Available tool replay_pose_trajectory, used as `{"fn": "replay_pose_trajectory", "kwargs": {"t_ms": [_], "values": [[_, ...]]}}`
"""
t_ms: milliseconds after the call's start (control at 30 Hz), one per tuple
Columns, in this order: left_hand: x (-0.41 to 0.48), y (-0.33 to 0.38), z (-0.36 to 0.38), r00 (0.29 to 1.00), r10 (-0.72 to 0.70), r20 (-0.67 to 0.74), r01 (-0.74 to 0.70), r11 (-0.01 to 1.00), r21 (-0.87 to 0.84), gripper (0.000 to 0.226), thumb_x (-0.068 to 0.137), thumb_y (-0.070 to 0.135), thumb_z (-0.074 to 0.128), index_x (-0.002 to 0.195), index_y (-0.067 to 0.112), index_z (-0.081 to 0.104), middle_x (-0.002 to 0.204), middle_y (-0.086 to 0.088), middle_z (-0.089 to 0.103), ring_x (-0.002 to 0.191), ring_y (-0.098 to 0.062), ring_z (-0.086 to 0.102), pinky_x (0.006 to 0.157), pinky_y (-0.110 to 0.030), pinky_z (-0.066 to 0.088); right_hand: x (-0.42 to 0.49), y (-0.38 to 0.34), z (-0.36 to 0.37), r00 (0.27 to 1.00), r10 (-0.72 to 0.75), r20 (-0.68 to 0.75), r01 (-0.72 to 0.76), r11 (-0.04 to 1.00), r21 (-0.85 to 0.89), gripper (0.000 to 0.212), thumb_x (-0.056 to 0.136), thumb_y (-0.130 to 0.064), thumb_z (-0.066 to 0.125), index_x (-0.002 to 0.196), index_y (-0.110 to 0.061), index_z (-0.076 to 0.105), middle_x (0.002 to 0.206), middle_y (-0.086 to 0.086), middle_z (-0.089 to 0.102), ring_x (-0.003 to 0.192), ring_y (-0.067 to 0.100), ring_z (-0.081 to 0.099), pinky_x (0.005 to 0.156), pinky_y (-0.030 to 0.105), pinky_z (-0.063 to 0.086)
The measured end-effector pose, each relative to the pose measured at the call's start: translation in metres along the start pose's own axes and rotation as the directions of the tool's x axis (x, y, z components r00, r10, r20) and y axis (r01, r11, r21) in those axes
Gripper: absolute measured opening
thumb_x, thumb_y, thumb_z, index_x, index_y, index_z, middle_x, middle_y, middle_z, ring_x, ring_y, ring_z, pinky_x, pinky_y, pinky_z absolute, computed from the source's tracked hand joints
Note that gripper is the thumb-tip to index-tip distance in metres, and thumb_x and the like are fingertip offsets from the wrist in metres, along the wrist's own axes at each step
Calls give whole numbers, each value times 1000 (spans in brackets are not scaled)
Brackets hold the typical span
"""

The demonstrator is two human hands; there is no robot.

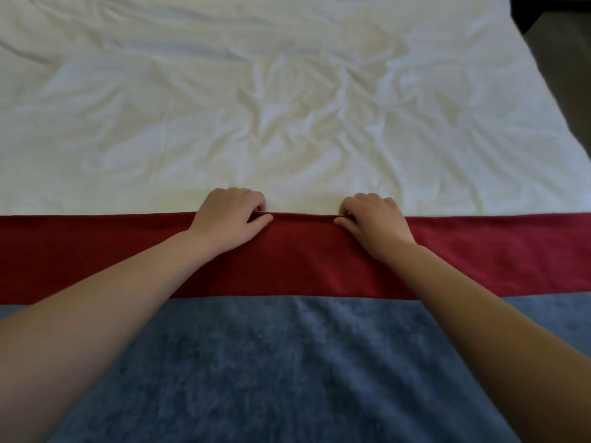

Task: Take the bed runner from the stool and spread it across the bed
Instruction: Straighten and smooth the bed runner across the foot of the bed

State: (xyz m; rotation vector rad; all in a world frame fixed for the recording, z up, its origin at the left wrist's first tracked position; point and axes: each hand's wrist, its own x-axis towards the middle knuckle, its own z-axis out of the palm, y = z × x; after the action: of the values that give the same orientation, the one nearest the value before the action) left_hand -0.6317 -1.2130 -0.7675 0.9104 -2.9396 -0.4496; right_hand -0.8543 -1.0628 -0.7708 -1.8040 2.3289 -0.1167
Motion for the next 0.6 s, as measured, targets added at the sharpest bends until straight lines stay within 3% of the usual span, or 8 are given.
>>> {"fn": "replay_pose_trajectory", "kwargs": {"t_ms": [100, 200, 333, 500, 600], "values": [[21, 26, 11, 1000, 1, 25, -2, 999, 45, 11, 90, 30, 55, 86, 22, 60, 85, 7, 63, 87, -20, 58, 77, -30, 32, 2, 28, -1, 999, 32, 20, -32, 999, -7, 24, 95, -43, 46, 95, -24, 61, 97, -2, 60, 99, 22, 54, 82, 37, 34], [25, 29, 19, 998, -63, -24, 65, 996, 64, 7, 87, 25, 56, 82, 21, 60, 81, 5, 63, 84, -22, 58, 78, -33, 34, 16, 31, 1, 997, 3, 83, -1, 1000, -26, 26, 95, -43, 47, 92, -21, 61, 99, 0, 62, 98, 23, 54, 82, 38, 35], [25, 37, 20, 998, -57, -35, 58, 998, 25, 9, 84, 32, 55, 78, 25, 57, 73, 11, 56, 77, -18, 55, 76, -32, 33, 5, 50, -7, 999, -5, 54, 2, 999, 49, 30, 93, -49, 46, 79, -22, 51, 86, -1, 59, 86, 23, 54, 75, 36, 36], [43, 58, 23, 1000, 16, -20, -16, 1000, -10, 18, 85, 44, 54, 77, 28, 56, 76, 12, 59, 75, -13, 53, 77, -32, 36, -38, 117, -24, 995, -66, 69, 71, 995, -74, 33, 94, -46, 36, 91, -20, 56, 89, 2, 59, 87, 26, 55, 76, 39, 39], [59, 86, 32, 997, 75, -13, -75, 996, -42, 18, 88, 41, 54, 79, 26, 57, 76, 14, 56, 75, -11, 51, 75, -30, 33, -57, 154, -28, 998, -6, 61, 14, 990, -142, 37, 93, -45, 30, 97, -19, 57, 93, 3, 58, 90, 28, 54, 76, 39, 38]]}}
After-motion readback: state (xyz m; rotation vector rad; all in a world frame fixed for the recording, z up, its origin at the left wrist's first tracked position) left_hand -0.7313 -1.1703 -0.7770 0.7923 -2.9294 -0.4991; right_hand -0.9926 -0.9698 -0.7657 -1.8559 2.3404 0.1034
